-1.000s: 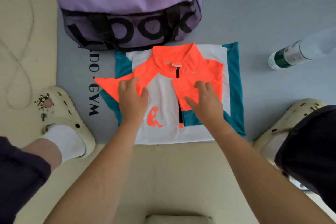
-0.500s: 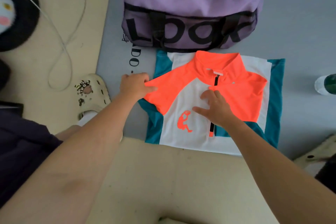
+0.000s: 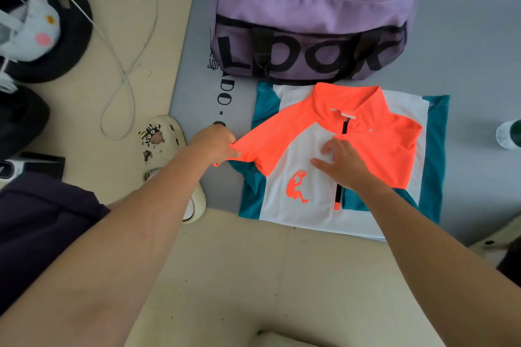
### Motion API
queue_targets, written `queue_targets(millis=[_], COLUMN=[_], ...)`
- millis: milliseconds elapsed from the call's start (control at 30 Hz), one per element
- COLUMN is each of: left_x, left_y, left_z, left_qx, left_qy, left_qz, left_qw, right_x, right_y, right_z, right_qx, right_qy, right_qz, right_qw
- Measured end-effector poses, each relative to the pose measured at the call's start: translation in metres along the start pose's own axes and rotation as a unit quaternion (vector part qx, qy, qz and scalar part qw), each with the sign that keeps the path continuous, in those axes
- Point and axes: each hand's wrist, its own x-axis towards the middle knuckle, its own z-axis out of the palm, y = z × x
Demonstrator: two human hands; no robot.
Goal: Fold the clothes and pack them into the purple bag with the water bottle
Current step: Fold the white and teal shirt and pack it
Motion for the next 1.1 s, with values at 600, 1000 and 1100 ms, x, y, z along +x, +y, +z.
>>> queue_targets(millis=[600,1000,1100], left_x=[0.004,0.049,0.047], left_y=[0.117,0.107,0.105], left_z=[0.04,0.05,0.056], left_qx=[-0.215,-0.18,-0.21], left_qy=[0.129,0.171,0.196], left_qz=[0.063,0.081,0.085], left_qw=[0.966,0.965,0.954], right_x=[-0.034,-0.04,-0.041], right_y=[-0.004,0.026,0.028], right_z=[0.0,-0.031,-0.033], right_qx=[0.304,0.269,0.305], right_qy=[0.027,-0.011,0.014], right_qz=[0.198,0.101,0.145], right_qw=[0.932,0.958,0.941])
